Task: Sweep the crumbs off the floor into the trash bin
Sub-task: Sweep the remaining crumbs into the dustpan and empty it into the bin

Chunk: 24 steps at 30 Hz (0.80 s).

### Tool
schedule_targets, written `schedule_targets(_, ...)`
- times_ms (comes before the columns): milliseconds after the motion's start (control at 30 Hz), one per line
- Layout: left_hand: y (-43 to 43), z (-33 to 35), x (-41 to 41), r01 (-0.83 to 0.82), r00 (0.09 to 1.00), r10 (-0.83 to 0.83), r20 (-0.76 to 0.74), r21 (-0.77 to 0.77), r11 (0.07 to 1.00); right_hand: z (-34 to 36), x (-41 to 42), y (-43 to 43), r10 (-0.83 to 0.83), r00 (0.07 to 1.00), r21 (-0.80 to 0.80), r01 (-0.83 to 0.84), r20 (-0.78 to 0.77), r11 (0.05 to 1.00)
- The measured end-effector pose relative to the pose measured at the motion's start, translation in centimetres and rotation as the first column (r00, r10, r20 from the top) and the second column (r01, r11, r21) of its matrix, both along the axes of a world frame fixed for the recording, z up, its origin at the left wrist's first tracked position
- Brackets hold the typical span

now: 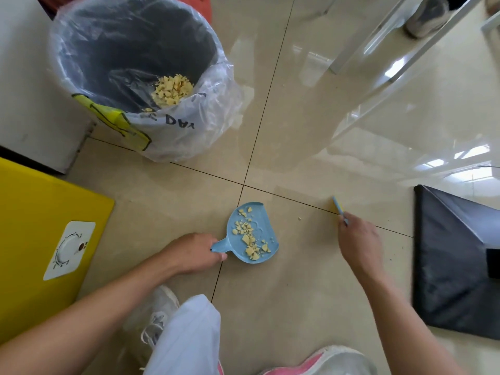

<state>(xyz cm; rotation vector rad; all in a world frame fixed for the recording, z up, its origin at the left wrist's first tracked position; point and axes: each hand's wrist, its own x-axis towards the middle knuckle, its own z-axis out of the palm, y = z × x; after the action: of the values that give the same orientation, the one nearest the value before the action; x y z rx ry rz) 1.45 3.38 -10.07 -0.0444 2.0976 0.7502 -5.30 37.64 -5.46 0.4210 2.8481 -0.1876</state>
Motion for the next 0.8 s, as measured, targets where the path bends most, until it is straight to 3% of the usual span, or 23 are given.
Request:
schedule_targets(267, 3.0, 0.3, -1.5, 0.073, 0.996, -0.071, 0.054, -0.038, 0.997, 0.8, 4.8, -9.6, 0.262, 0.964, -0.261, -0.240, 0.053, 0.935)
schedule_targets(433, 2.3, 0.3, -1.1, 0.085, 0.995, -0.082, 0.055, -0.052, 0.995, 4.6, 6.3, -10.6, 0.262, 0.965, -0.452, -0.232, 0.004, 0.861)
schedule_targets(533, 1.3, 0.3, -0.6, 0.070, 0.995, -0.068, 0.068, -0.033, 0.997, 5.7, 5.9, -7.9, 0.155, 0.986, -0.398, -0.166, -0.060, 0.902)
schedule_targets(667, -0.9, 0.2, 0.3, 0.037, 0.992, -0.036, 0.117, -0.009, 0.999, 5.0, 5.5, -2.4, -0.052, 0.998, -0.218, 0.041, -0.046, 0.975)
schedule_targets(800, -2.1, 0.1, 1.4, 0.021, 0.987, -0.021, 0.157, -0.001, 1.000, 2.9, 5.6, -1.4, -0.090, 0.996, -0.133, 0.088, -0.008, 0.987)
